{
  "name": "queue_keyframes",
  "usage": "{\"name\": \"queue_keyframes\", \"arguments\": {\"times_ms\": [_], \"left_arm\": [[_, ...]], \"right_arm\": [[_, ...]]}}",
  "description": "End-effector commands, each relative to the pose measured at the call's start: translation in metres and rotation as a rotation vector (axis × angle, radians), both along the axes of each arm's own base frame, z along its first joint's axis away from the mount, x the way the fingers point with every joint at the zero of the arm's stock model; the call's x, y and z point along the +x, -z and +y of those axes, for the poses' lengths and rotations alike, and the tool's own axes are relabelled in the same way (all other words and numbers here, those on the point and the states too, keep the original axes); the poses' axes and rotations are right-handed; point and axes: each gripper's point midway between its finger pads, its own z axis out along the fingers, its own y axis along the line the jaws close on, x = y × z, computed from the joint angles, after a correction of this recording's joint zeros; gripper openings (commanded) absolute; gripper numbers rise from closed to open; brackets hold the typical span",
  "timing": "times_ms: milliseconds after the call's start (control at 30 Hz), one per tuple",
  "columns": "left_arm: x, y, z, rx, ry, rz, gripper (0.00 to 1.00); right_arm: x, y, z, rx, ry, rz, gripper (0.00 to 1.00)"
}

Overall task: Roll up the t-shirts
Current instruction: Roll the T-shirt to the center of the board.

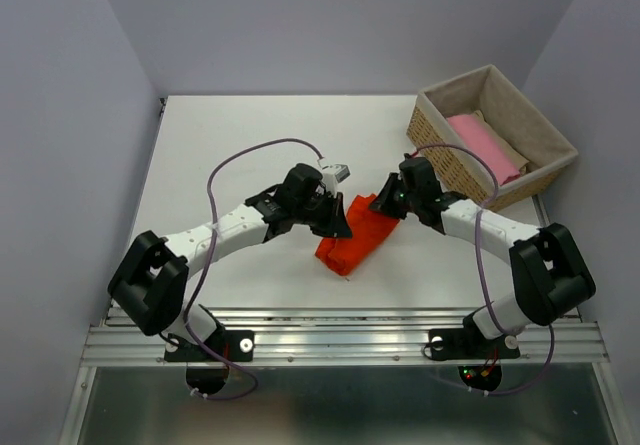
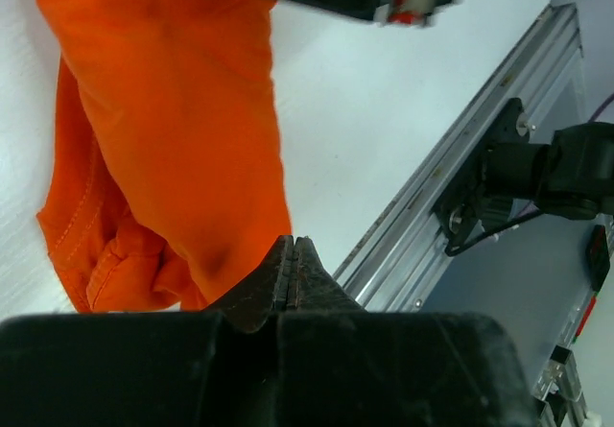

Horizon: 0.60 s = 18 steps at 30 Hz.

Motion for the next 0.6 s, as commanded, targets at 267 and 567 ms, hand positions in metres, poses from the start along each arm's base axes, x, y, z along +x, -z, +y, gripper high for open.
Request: {"name": "queue_keyframes", "arguments": {"times_ms": [267,567], "left_arm": [[0.010,0.065,-0.004,0.042,-0.009,0.069,0.00],[0.025,0.107,0.007,0.085,-0.020,0.114,0.00]], "right_arm": [[0.028,-0.029,0.000,-0.093,-0.020,-0.097,0.35],[0.036,-0.020,0.012,-0.099,-0.088,-0.086,0.36]]}}
